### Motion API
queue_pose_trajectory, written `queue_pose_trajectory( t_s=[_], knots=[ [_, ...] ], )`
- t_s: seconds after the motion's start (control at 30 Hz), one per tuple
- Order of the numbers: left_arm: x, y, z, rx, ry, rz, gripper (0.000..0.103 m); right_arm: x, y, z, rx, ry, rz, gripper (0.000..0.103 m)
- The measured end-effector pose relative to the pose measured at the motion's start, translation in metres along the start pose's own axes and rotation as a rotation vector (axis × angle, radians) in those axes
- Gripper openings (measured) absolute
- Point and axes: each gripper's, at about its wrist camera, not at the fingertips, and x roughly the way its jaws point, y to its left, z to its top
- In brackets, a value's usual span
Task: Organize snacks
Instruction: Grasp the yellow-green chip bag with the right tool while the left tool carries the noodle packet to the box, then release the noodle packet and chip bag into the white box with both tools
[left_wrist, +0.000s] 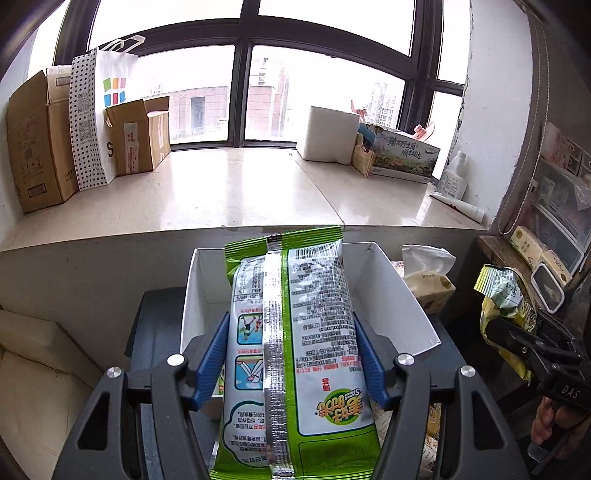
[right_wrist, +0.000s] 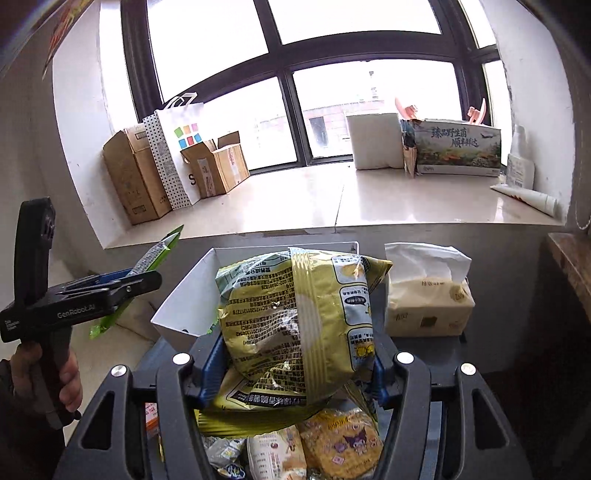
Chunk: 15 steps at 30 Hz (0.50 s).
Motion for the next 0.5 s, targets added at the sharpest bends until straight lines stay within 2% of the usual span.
queue_pose_trajectory(
  t_s=[0.17,0.33,0.4,0.43,0.5],
  knots=[
    [0.050,0.007,0.013,0.016,0.044,0.050,0.069,0.057,0.014,0.025,-0.047,0.064,-0.038,0.066],
    [0.080,0.014,0.015,0.046,0.060,0.099,0.075,0.101,0.008,0.033,-0.046,0.107,-0.066,0.068],
    [0.091,0.019,0.015,0.042,0.092,0.114,0.103,0.116,0.004,0.035,-0.023,0.138,-0.053,0.086],
    [0.094,0.020,0.013,0.042,0.099,0.118,0.103,0.123,0.003,0.037,-0.015,0.156,-0.071,0.101],
    [0.095,0.024,0.010,0.040,0.106,0.120,0.103,0.127,0.003,0.037,-0.024,0.161,-0.117,0.103]
  ],
)
